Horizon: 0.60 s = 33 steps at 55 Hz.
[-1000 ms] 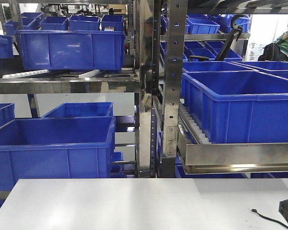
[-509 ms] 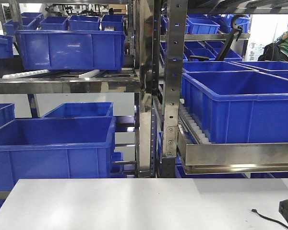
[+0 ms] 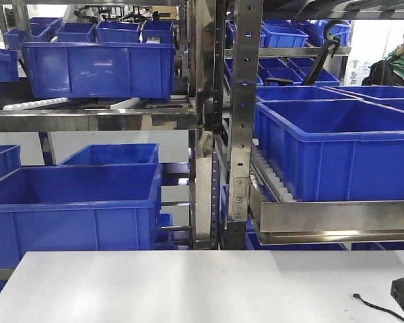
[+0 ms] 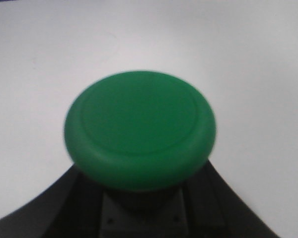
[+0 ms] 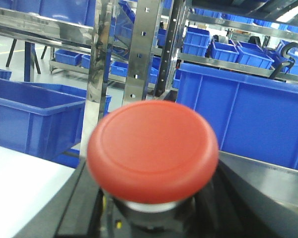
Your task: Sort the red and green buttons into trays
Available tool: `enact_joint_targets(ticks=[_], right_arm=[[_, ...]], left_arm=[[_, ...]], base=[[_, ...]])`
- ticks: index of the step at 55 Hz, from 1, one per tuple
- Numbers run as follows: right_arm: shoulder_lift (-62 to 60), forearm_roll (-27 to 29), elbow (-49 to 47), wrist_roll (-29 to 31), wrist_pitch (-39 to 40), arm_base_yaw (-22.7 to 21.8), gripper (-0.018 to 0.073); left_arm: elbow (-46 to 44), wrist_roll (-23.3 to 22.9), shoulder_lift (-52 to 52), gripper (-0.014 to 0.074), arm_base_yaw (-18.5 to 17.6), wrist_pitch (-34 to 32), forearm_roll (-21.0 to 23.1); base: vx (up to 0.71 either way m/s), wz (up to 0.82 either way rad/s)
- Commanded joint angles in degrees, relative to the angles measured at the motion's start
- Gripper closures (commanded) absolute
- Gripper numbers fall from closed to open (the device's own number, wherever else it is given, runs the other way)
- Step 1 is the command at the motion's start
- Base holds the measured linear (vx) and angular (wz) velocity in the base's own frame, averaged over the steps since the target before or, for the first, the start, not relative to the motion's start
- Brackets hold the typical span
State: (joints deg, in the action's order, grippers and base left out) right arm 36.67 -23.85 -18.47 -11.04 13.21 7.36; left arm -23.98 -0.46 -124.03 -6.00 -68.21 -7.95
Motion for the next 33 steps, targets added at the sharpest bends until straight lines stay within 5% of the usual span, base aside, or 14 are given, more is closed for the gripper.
enact_joint_targets(ticks=[1,5,17,25,33], right_arm=[[-0.19,-0.21,-1.75,0.56,5.66,0.01,0.0568],[-0.19,-0.21,-1.81,0.56,5.34,0.01,0.0568],[-0.19,-0.21,-1.81,0.56,2.62,0.01,0.0568],[-0.19,-0.21,-1.81,0.56,0.44,0.01,0.0568],[-0.19,-0.21,-1.81,0.56,0.05,0.01,0.0568]], left_arm=[[0.31,-3.32,7.09,0.0601,-0.18,-8.45,-2.8],[0.12,-8.77,15.52,0.0598,-0.18,-1.77,-8.54],[0.12,-14.96,32.55,0.0596,-0.18,14.68,-14.59],[-1.65,-19.94,45.4,0.0595,-0.18,31.14,-17.35],[-5.99,-27.53,56.33,0.0595,-0.18,47.67,-25.06]], base=[[0.0,0.0],[0.0,0.0],[0.0,0.0],[0.0,0.0],[0.0,0.0]])
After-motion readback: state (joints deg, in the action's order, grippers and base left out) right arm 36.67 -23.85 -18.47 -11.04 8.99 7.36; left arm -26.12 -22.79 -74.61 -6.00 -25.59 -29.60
